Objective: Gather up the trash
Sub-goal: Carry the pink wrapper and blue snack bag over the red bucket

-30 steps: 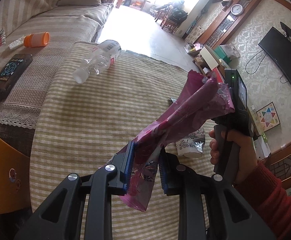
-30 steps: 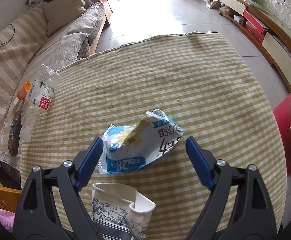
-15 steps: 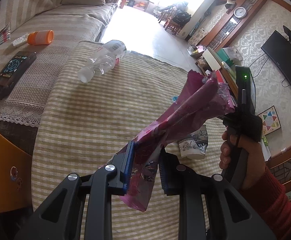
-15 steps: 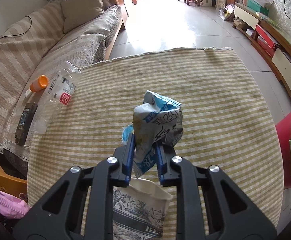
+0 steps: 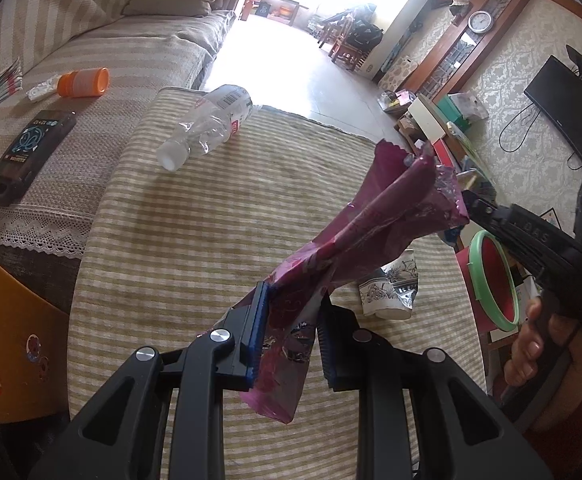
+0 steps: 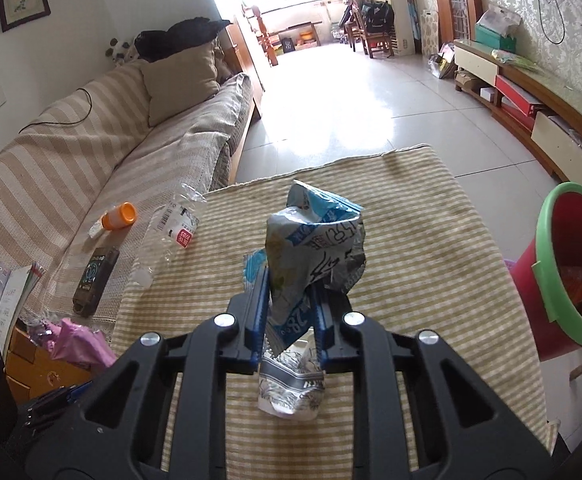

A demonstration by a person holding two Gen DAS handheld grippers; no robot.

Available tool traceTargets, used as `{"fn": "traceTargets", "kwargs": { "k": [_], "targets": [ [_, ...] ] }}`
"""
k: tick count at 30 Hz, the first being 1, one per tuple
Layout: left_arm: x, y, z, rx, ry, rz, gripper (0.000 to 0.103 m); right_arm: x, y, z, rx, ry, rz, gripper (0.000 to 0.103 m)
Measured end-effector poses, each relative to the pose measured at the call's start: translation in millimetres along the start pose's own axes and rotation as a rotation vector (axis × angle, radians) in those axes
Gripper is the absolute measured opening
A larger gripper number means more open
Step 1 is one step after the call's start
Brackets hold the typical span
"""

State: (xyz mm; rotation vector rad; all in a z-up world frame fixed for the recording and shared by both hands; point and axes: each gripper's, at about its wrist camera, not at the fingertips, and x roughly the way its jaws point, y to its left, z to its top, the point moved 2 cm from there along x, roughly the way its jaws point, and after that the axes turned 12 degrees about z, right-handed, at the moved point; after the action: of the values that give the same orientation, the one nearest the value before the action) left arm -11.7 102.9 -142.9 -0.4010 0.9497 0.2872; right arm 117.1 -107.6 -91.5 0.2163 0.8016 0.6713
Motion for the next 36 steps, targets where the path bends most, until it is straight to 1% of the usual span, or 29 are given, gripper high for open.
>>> {"fn": "traceTargets", "kwargs": {
  "k": [4, 10, 14, 18, 26, 31, 36],
  "targets": [
    [-5, -11, -1, 0.025, -0.012, -0.001, 0.021, -29, -2, -3, -0.007, -0.043, -0.017, 0.02],
    [-16, -36, 3, 0.076, -0.037, -0.018, 0.021, -61, -8, -10, -0.024, -0.084, -0.04, 0.02],
    [-22, -61, 9, 0.119, -0.06, -0.038, 0.021, -78, -19, -15, -0.005, -0.113, -0.059, 0.02],
    [-25, -91, 16, 0.167, -0.081, -0.06, 0.021, -96, -38, -17, 0.019, -0.143, -0.094, 0.02],
    [-24, -162, 21, 0.288, -0.1, -0.109, 0.021, -138, -97, -22, 0.089, -0.204, -0.187, 0.02],
    [-16, -215, 18, 0.37, -0.089, -0.151, 0.021, -163, -137, -26, 0.134, -0.238, -0.249, 0.02],
    [-3, -272, 14, 0.43, -0.075, -0.211, 0.021, -186, -180, -31, 0.163, -0.254, -0.311, 0.02]
  ]
}}
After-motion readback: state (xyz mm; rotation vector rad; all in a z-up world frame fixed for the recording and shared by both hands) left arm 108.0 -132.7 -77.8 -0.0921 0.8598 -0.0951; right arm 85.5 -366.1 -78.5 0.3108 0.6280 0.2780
